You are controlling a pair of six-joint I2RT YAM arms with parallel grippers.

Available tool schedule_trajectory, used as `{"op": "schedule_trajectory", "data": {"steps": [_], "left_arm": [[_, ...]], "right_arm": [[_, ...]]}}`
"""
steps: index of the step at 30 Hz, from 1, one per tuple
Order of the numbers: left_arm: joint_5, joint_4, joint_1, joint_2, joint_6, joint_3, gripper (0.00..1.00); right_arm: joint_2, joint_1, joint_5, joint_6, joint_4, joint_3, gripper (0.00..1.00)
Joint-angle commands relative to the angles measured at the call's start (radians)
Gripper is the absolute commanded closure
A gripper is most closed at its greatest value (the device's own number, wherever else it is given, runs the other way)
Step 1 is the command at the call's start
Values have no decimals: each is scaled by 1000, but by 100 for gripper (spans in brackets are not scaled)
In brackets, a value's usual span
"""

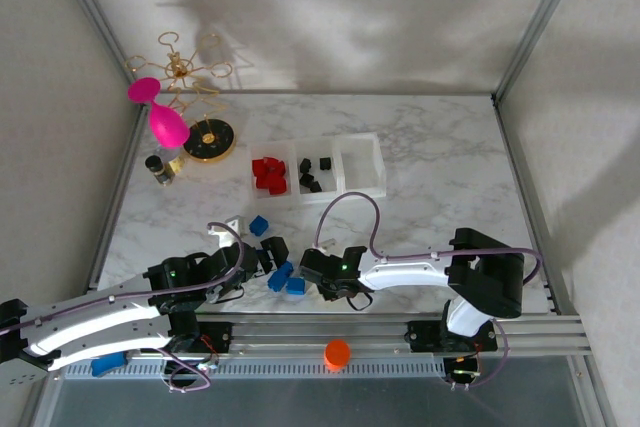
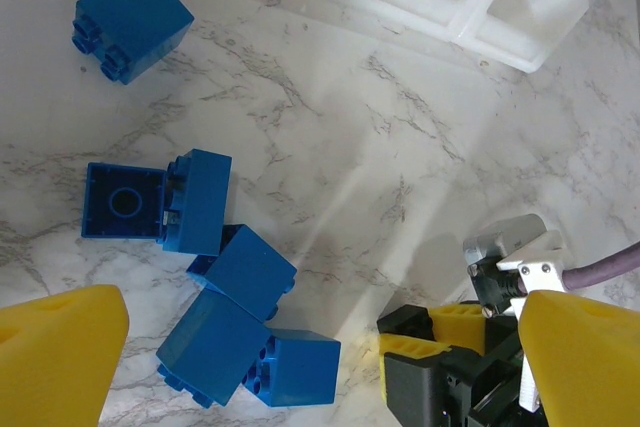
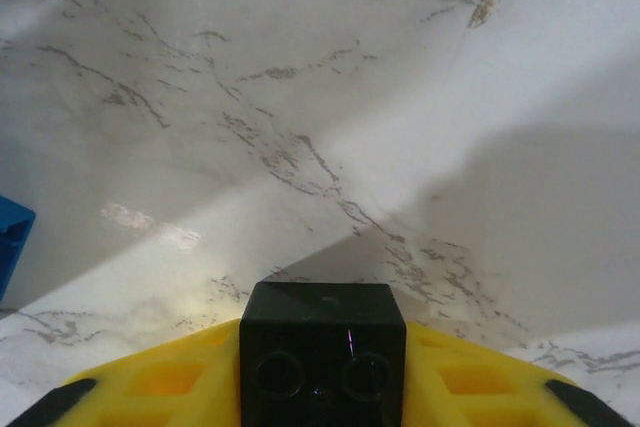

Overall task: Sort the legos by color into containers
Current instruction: Pick up the lego from the bottom-center of the table, then place the lego in the container.

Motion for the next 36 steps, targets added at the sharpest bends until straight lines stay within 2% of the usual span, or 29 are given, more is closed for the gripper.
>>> {"op": "schedule_trajectory", "data": {"steps": [1,8,14,20,29,36], "left_arm": [[-15,-26,-8,-4,-8,8,0],[-37,-19,-6,0,16,41,1],[-68,-25,-5,34,43,92,0],[-92,47,20,80,91,113,0],[-55,90,140,214,167,183,0],[-98,102,198,237,173,194,0]], "right_arm": [[-11,9,25,5,-10,23,67],[-87,-19,61,-32,-53,70,69],[-143,-119,64,-113,-36,104,69],[-138,-252,80,-245,19,187,69],[-2,-421,92,-409,145,362,69],[151,-518,72,-483,231,459,69]]}}
